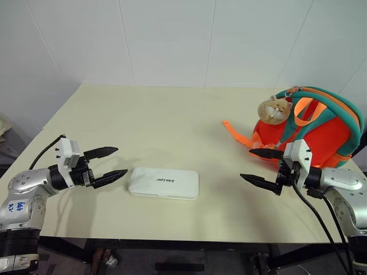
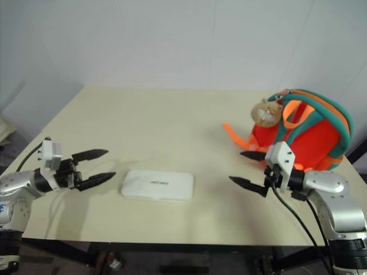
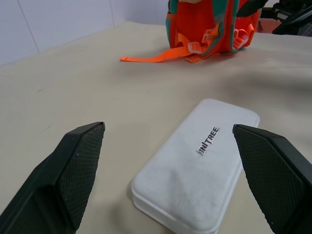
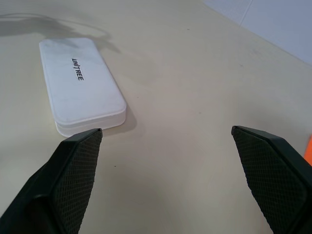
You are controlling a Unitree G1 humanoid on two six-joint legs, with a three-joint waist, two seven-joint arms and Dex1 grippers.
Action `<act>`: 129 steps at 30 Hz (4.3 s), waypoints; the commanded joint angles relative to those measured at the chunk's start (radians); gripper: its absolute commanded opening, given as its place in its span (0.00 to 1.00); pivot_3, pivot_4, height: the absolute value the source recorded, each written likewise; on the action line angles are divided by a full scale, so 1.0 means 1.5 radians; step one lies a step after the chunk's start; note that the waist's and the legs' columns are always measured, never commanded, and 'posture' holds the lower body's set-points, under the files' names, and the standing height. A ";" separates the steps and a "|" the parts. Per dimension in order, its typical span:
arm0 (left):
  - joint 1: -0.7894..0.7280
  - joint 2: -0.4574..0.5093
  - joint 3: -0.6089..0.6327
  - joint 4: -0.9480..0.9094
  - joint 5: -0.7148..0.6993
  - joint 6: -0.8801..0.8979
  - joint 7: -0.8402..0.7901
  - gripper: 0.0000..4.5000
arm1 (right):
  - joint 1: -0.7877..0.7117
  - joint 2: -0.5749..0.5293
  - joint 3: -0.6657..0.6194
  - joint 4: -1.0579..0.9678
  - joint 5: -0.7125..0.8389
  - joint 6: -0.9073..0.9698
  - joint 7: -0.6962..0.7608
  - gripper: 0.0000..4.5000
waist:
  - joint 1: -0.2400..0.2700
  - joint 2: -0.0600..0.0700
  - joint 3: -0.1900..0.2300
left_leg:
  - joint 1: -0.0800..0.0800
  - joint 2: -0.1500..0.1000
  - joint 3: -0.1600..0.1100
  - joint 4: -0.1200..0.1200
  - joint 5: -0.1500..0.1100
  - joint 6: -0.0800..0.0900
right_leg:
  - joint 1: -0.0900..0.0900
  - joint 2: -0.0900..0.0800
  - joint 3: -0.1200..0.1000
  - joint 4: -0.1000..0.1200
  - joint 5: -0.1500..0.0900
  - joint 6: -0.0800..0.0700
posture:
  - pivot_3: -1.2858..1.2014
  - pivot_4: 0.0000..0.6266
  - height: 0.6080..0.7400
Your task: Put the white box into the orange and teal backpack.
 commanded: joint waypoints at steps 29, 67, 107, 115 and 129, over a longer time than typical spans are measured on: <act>0.023 0.006 -0.014 0.177 0.113 -0.107 0.034 0.01 | -0.090 0.133 0.190 0.135 -0.157 -0.013 -0.075 0.00 | 0.000 -0.001 -0.001 | 0.000 0.000 0.003 0.001 0.000 0.001 | -0.002 0.000 0.002 0.000 0.001 0.000 | 0.52 0.24 1.00; -0.040 -0.164 -0.145 0.147 0.127 -0.036 0.042 0.01 | -0.081 0.088 0.201 0.181 -0.203 0.024 -0.040 0.00 | 0.002 -0.002 -0.001 | 0.000 0.001 0.003 0.004 -0.001 0.001 | -0.001 0.001 0.003 0.001 0.003 0.002 | 0.52 0.24 1.00; -0.046 -0.005 -0.116 0.072 0.002 0.372 -0.014 0.68 | -0.132 -0.045 0.124 0.075 -0.037 0.394 0.063 1.00 | -0.007 -0.001 -0.001 | -0.001 0.001 0.004 0.006 -0.001 0.003 | -0.001 0.001 0.003 -0.001 0.005 0.001 | 0.52 0.24 1.00; -0.120 -0.069 -0.127 0.119 -0.005 0.480 0.061 0.99 | -0.193 0.012 0.131 0.084 0.006 0.553 -0.012 1.00 | -0.002 -0.001 -0.001 | -0.001 0.001 0.004 0.006 -0.001 0.003 | -0.001 0.000 0.003 -0.001 0.005 0.000 | 0.52 0.24 1.00; -0.188 -0.160 -0.141 0.163 -0.019 0.629 0.117 0.99 | -0.215 0.047 0.169 0.081 0.021 0.599 -0.029 1.00 | 0.000 -0.001 -0.001 | -0.002 0.001 0.004 0.007 -0.002 0.003 | -0.001 0.001 0.003 -0.001 0.005 0.001 | 0.52 0.24 1.00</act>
